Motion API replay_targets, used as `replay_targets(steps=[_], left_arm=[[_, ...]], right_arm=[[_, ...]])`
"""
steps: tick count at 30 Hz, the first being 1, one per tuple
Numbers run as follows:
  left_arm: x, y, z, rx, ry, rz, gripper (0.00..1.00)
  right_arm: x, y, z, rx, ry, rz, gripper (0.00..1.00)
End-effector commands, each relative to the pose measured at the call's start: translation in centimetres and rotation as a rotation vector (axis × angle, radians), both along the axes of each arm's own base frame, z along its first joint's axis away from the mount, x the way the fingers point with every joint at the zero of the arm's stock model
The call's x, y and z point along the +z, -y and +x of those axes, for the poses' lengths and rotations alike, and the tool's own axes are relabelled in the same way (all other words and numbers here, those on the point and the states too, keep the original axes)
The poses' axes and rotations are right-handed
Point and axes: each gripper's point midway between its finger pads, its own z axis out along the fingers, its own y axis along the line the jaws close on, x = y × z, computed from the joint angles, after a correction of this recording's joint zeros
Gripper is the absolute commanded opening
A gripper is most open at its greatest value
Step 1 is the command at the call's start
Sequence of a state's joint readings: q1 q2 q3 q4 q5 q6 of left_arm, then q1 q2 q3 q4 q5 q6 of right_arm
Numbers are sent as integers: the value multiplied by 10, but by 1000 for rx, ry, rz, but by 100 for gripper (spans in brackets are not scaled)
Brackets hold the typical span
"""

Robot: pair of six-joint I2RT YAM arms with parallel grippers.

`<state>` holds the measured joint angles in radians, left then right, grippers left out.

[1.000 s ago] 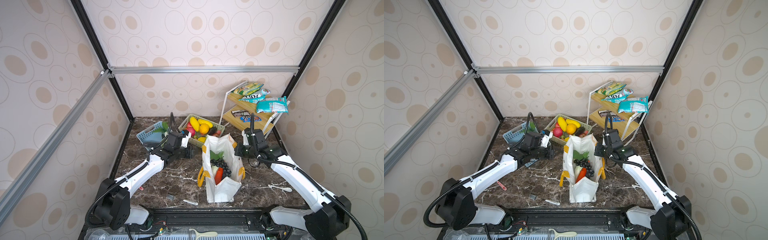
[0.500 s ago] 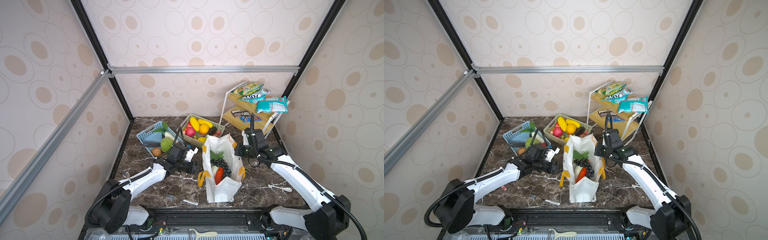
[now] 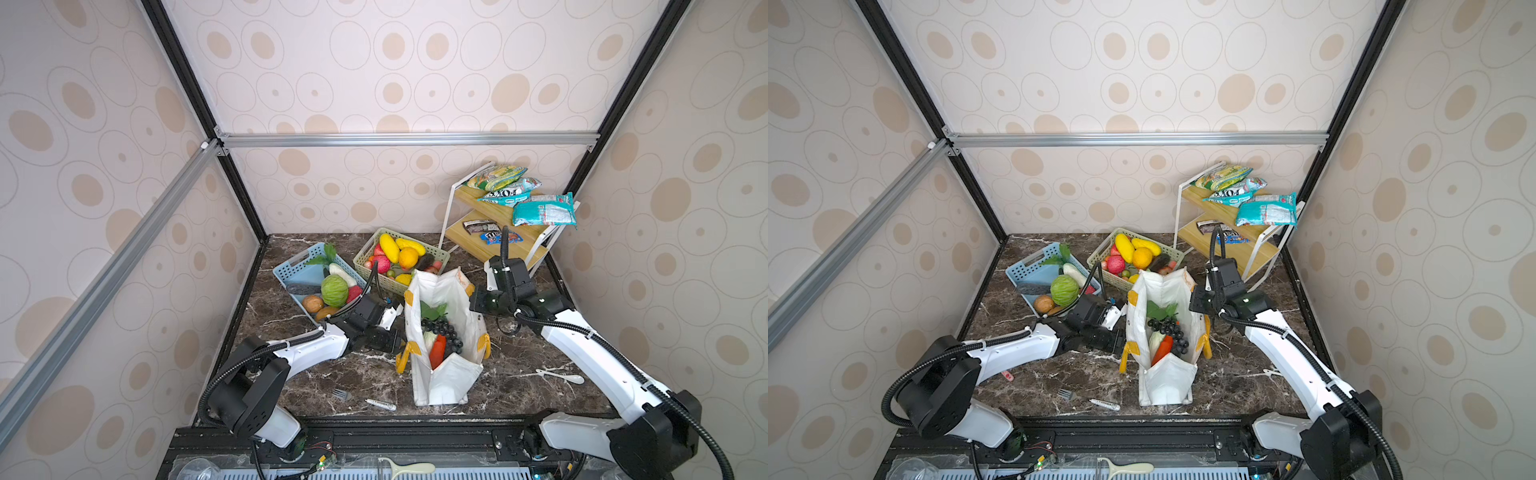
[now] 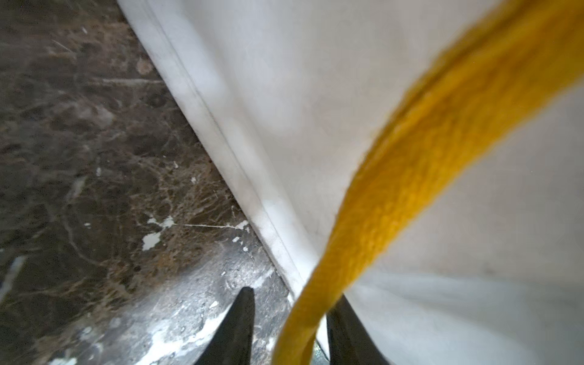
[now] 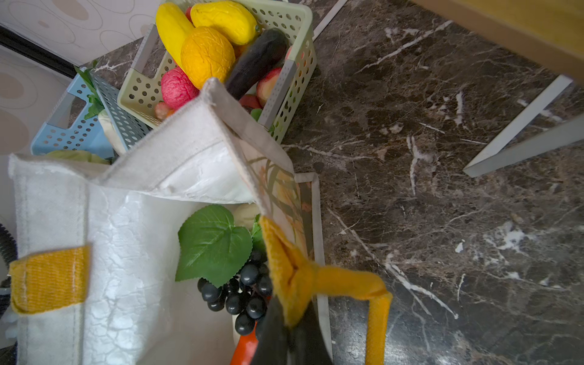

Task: Place the food into the grocery bag and tie it
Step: 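Grasp the yellow handle with the left gripper while the right gripper regrips its handle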

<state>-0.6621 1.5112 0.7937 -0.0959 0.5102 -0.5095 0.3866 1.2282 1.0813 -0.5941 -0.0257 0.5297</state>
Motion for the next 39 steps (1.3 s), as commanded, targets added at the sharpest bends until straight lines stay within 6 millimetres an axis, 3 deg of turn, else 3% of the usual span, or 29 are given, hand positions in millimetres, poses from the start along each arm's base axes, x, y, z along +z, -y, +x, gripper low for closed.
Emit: replay_targets(steps=[1, 8, 13, 19, 28, 34, 39], left_arm=[[10, 2, 12, 17, 43, 6, 30], [15, -3, 17, 44, 71, 20, 6], [29, -16, 33, 113, 110, 21, 1], [77, -45, 74, 249, 197, -51, 0], [128, -54, 114, 308, 285, -110, 0], [154, -57, 126, 324, 328, -141, 0], [163, -66, 129, 337, 345, -135, 0]], right_arm=[[-3, 7, -4, -19, -9, -17, 0], [-1, 8, -5, -19, -4, -20, 0], [1, 13, -9, -14, -10, -53, 2], [15, 29, -17, -36, 17, -90, 28], [41, 60, -32, -78, 26, -97, 42], [18, 97, -42, -222, -38, -27, 46], [-18, 88, -45, -221, -119, 136, 49]])
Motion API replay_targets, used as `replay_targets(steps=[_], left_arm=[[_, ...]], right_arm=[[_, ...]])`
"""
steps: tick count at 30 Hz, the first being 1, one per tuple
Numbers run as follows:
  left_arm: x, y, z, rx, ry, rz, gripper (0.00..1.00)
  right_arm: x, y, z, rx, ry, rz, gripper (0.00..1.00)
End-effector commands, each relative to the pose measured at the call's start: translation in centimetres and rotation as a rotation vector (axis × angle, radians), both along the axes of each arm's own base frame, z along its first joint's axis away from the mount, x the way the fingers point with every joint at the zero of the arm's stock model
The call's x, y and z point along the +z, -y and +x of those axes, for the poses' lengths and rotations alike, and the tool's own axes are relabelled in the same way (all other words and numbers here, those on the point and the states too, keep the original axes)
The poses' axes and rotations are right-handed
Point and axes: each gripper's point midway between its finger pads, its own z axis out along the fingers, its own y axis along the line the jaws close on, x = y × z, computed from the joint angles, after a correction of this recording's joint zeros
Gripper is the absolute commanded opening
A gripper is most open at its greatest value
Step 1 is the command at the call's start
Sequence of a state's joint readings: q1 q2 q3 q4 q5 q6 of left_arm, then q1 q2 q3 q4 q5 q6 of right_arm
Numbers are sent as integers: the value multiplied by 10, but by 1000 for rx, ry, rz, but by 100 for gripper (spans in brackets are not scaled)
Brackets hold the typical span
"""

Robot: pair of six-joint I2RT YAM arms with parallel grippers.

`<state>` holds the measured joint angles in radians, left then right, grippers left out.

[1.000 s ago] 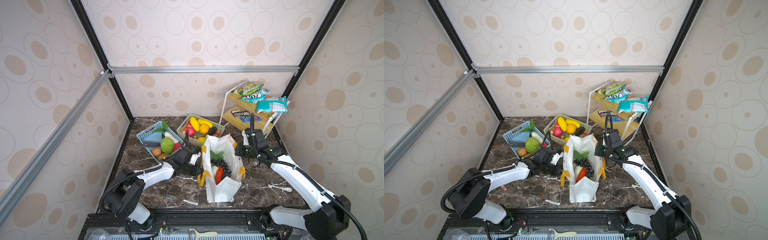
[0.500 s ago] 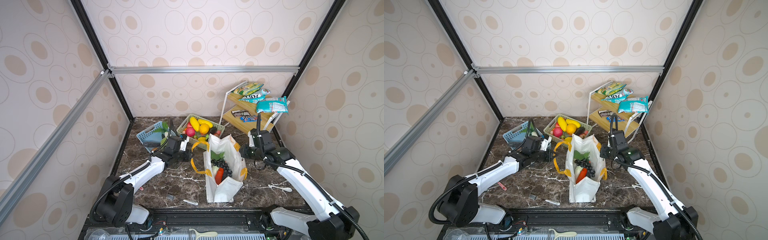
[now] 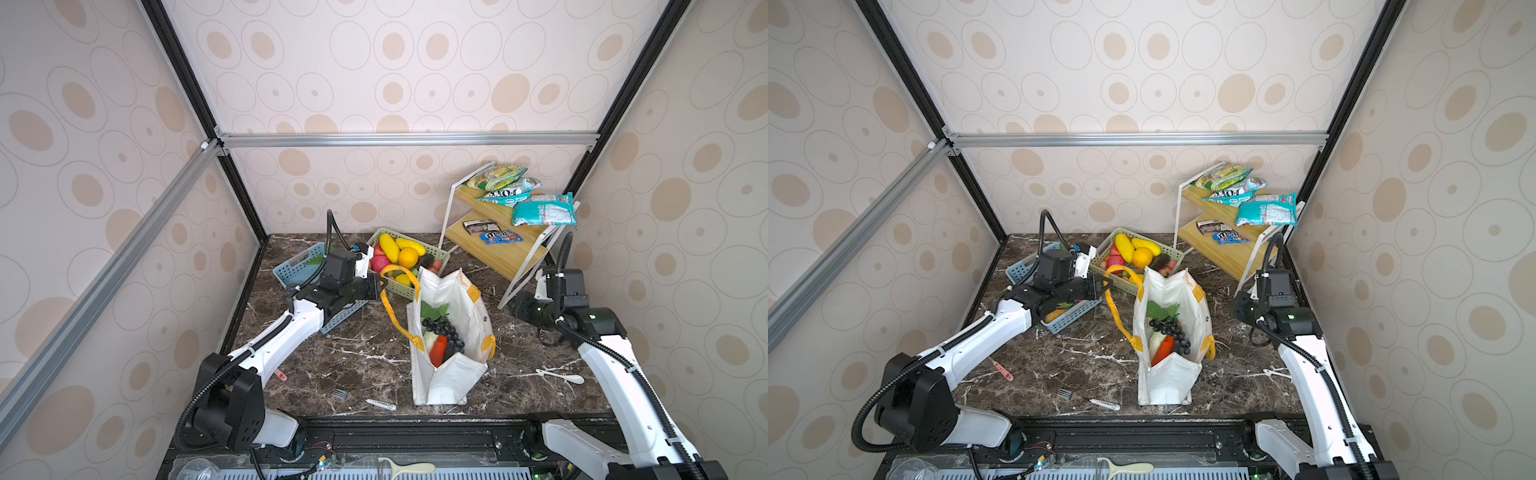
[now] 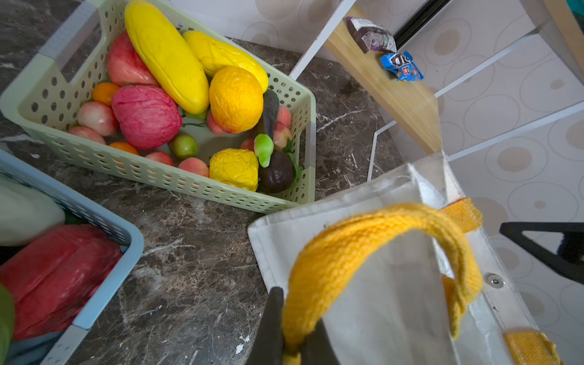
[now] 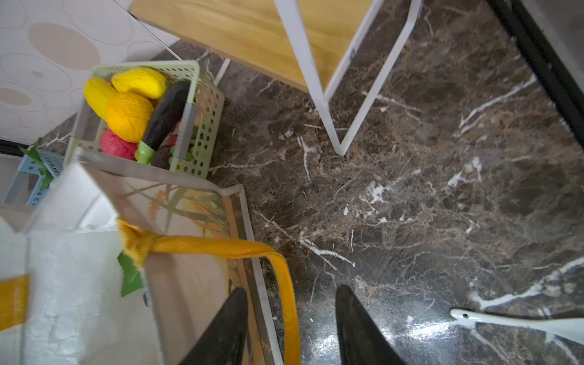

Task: Place the food into the grocery bag and tie it
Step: 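Grasp the yellow handle with the left gripper while the right gripper regrips its handle, then lift both yellow handles upward with the left and right grippers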

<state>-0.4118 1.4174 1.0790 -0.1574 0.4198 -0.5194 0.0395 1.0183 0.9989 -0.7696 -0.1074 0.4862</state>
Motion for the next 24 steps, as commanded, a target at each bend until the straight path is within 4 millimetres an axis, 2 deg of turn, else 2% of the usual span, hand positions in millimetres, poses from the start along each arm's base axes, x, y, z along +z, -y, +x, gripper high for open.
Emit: replay_targets(steps=[1, 7, 15, 20, 24], left_arm=[[24, -8, 9, 20, 48, -14, 0], [25, -20, 10, 43, 47, 3, 0], [26, -33, 10, 68, 46, 12, 0], [26, -34, 8, 67, 44, 7, 0], [24, -34, 8, 69, 40, 12, 0]], right_arm=[[-26, -23, -9, 46, -65, 155, 50], [-63, -48, -9, 83, -87, 327, 51], [-109, -63, -8, 99, -152, 423, 49], [-127, -75, -8, 120, -158, 493, 41], [-132, -81, -8, 133, -164, 503, 27]])
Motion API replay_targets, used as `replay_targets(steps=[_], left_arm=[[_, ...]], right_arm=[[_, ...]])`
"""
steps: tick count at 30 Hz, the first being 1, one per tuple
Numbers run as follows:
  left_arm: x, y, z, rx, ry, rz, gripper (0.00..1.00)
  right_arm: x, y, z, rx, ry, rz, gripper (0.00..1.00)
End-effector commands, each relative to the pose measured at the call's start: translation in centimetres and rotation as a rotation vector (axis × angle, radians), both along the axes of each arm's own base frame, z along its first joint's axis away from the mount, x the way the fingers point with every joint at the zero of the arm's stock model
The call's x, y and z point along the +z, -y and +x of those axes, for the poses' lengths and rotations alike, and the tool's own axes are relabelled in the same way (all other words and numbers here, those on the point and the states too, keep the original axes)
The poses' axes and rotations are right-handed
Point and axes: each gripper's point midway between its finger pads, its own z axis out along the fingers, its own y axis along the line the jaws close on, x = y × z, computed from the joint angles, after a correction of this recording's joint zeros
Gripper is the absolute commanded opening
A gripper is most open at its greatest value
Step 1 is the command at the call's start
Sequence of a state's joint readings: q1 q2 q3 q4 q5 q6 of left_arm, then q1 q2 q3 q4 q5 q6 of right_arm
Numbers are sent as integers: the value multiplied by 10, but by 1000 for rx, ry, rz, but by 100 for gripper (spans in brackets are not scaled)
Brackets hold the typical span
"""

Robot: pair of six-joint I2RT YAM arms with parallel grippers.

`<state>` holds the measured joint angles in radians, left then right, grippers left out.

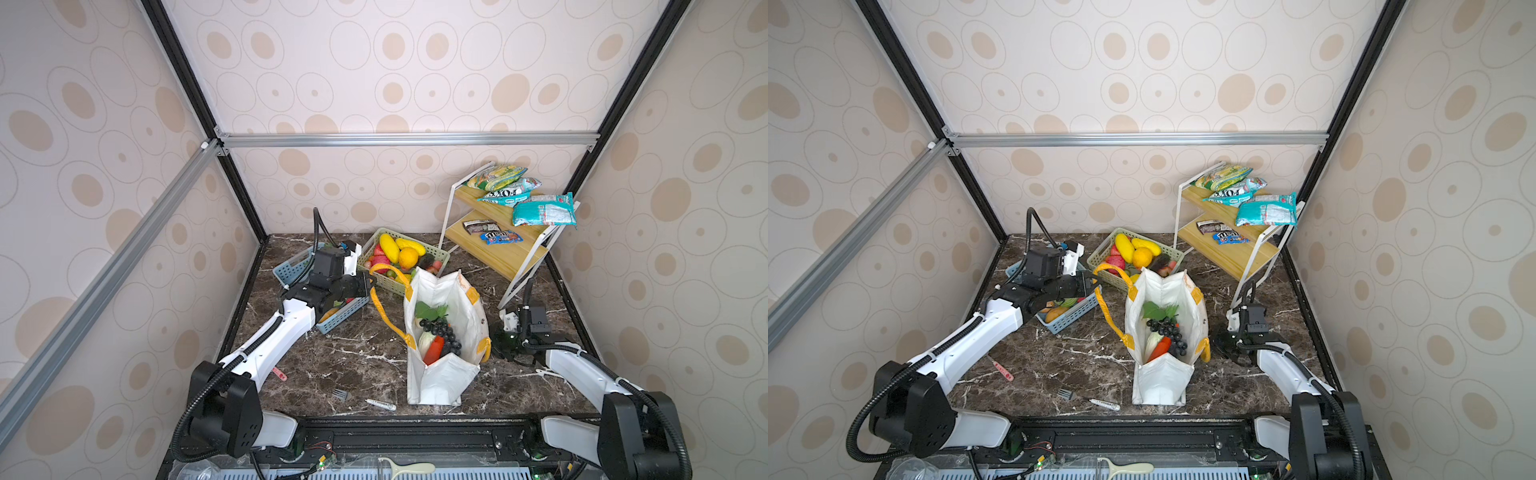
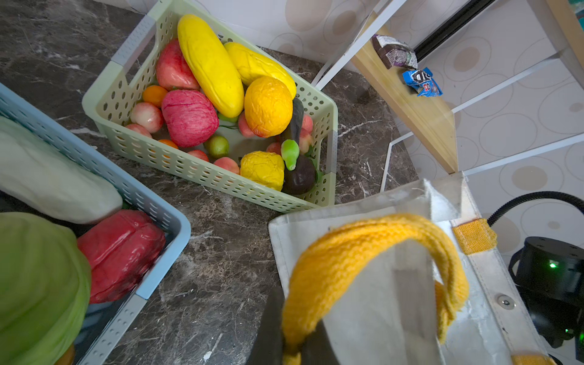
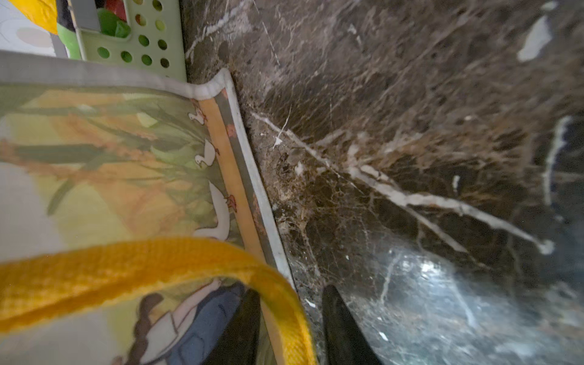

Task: Place the food into the grocery bag and tie it
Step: 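Lift both yellow handles upward with the left and right grippers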

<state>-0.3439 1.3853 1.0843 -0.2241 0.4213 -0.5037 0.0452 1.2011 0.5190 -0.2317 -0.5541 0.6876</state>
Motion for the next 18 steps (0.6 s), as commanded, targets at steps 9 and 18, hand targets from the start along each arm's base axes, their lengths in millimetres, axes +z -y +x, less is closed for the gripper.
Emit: replay_targets(steps=[9, 18], left_arm=[[32, -8, 8, 13, 75, 12, 0], [49, -6, 12, -8, 103, 12, 0]], right_arm=[[22, 11, 4, -33, 48, -82, 4], [50, 15, 0, 13, 82, -137, 17]])
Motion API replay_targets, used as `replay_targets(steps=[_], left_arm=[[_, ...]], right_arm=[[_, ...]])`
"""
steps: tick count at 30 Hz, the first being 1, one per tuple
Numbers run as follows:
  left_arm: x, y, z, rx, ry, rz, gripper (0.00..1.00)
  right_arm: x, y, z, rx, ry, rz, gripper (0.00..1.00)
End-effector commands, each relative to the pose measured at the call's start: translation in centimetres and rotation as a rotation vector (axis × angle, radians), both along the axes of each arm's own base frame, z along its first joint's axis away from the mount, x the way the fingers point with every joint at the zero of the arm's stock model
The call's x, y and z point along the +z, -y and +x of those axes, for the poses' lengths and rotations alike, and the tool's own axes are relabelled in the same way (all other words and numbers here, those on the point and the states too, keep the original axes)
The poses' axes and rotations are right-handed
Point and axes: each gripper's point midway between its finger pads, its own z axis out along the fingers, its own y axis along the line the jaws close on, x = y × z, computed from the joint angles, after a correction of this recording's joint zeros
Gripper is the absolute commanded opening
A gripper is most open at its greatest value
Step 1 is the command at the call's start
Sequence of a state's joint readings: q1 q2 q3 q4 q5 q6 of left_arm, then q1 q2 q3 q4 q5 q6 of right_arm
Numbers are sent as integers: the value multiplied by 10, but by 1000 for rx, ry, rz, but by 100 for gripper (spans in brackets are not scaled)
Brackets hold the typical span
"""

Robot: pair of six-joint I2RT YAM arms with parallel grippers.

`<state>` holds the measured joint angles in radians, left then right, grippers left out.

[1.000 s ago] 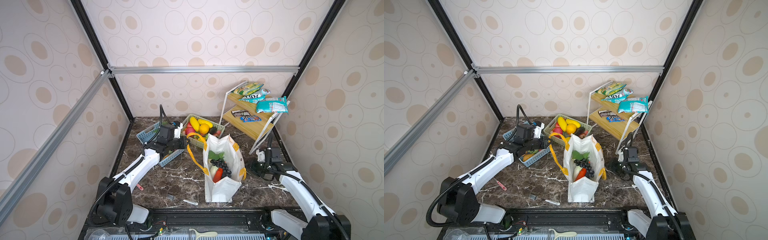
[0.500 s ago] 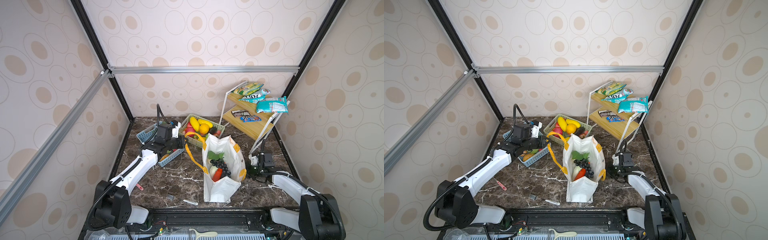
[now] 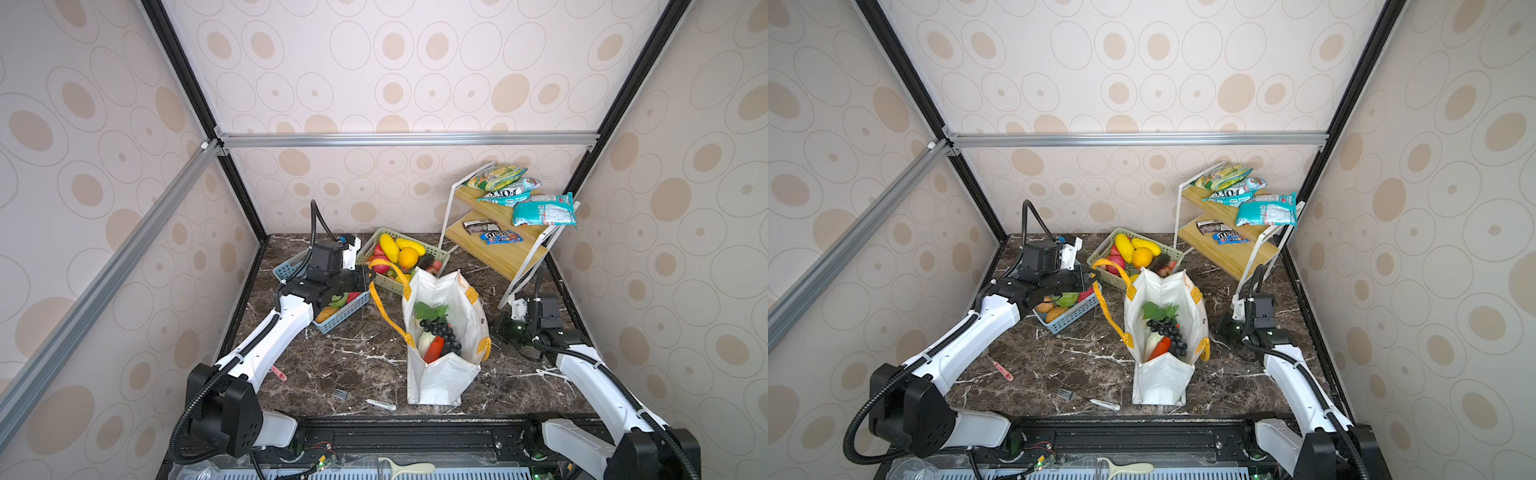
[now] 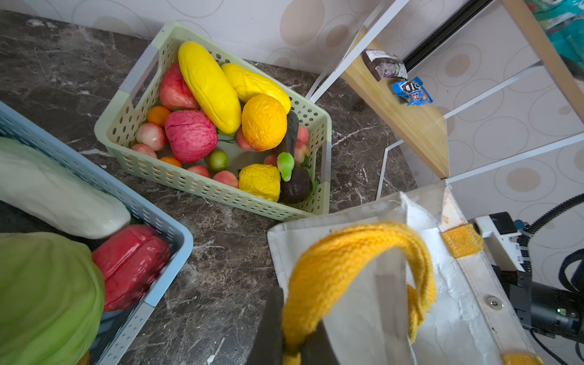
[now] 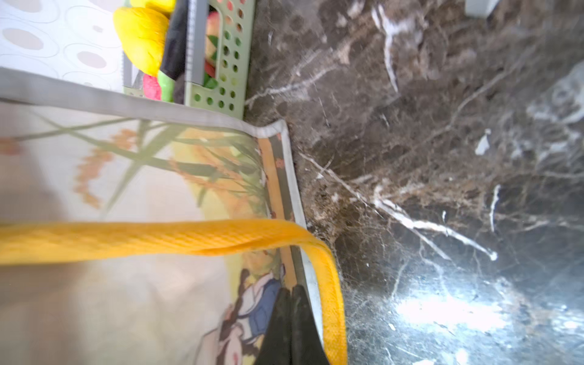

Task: Place the food into the grocery bag and tie it
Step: 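Lift both yellow handles upward with the left and right grippers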

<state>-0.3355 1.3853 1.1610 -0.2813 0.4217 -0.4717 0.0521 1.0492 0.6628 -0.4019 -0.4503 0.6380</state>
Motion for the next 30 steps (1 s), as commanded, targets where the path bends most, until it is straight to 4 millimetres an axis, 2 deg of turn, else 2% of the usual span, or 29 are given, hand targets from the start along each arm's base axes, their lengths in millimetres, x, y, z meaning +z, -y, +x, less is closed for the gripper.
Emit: replay_targets(steps=[1, 2, 5, 8, 13, 18, 22, 24, 30], left_arm=[[25, -4, 7, -2, 67, -2, 0], [24, -4, 8, -1, 62, -2, 0], [22, -4, 7, -2, 60, 0, 0], [21, -5, 6, -1, 57, 3, 0], [21, -5, 5, -2, 60, -2, 0], [21, -4, 4, -8, 61, -8, 0], [23, -4, 3, -11, 62, -9, 0], [26, -5, 3, -9, 71, -8, 0], [41, -7, 3, -1, 99, -2, 0]], right_arm=[[-19, 3, -16, 20, -91, -38, 28], [-24, 3, -17, 13, -99, -38, 39], [-33, -2, -19, 19, -98, 1, 52], [-40, -10, -19, 47, -103, 47, 57], [-58, -21, -18, 70, -126, 112, 57], [-74, -30, -19, 78, -143, 162, 49], [-78, -34, -19, 79, -150, 191, 29], [-78, -31, -20, 65, -158, 170, 20], [-62, 0, -30, -13, -176, -23, 11]])
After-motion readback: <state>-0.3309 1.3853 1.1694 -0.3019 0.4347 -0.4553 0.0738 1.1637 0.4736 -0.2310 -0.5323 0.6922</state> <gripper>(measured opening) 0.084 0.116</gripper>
